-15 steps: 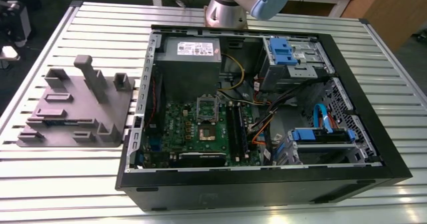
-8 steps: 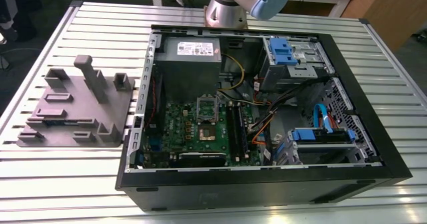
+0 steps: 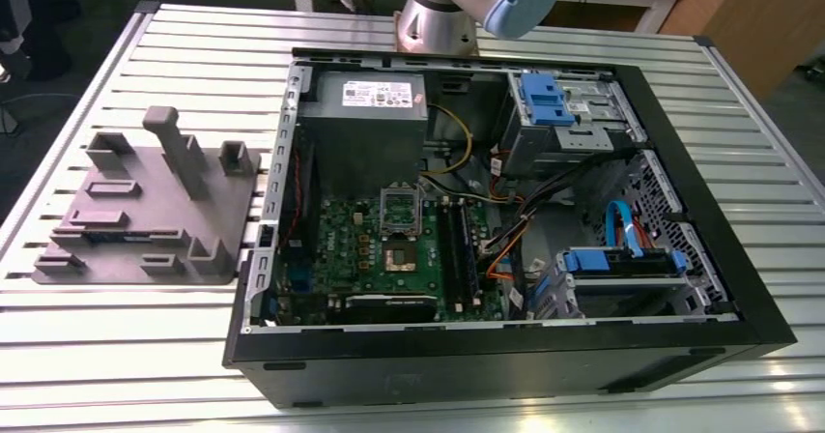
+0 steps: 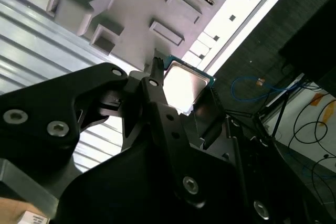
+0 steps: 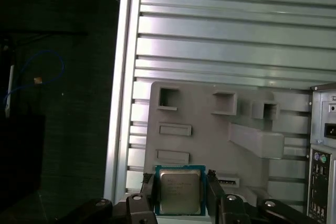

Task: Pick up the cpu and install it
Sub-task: 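Pick up the cpu and move it towards the insertion slot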

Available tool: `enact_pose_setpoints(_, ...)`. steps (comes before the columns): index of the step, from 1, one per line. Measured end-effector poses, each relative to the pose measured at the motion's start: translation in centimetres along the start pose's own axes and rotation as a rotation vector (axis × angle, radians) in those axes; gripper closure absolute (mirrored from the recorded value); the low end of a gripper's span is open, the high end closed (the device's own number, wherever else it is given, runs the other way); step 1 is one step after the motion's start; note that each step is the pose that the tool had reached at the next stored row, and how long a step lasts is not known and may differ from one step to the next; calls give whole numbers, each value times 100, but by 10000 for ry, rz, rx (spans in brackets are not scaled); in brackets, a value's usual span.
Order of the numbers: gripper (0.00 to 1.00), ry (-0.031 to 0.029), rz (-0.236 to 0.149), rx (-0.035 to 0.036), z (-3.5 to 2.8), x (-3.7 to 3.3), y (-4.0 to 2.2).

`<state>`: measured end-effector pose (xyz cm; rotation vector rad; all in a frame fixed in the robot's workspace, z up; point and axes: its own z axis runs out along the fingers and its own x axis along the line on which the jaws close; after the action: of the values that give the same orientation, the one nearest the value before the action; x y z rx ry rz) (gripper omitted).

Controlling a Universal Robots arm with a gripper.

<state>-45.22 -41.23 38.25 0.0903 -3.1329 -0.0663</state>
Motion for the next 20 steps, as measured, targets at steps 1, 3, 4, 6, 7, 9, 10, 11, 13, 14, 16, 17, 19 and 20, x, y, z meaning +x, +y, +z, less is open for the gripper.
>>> enact_pose_setpoints(1, 53, 0, 0, 0, 0, 0, 0)
enact_pose_setpoints(3, 53, 1, -1, 0, -1, -10, 0)
enact_pose_setpoints(4, 53, 1, -2, -1, -1, -23, -2)
enact_pose_setpoints(6, 53, 0, -1, -2, 0, -62, -4)
enact_pose_setpoints(7, 53, -1, 0, -2, 1, -92, -5)
enact_pose_setpoints(9, 53, 0, -1, -1, 0, -159, -9)
enact_pose_setpoints(10, 53, 0, -1, -2, 0, -190, -11)
enact_pose_setpoints(11, 53, 0, -1, -2, 1, -219, -13)
enact_pose_setpoints(13, 53, -1, -2, -2, 1, -274, -16)
enact_pose_setpoints(14, 53, 0, -1, -2, 0, -298, -17)
enact_pose_setpoints(16, 53, -1, -1, -2, 1, -344, -20)
enact_pose_setpoints(17, 53, -1, -1, -2, 1, -365, -21)
enact_pose_setpoints(19, 53, -1, -1, -2, 0, -406, -23)
enact_pose_setpoints(20, 53, 0, -1, -2, 0, -427, -25)
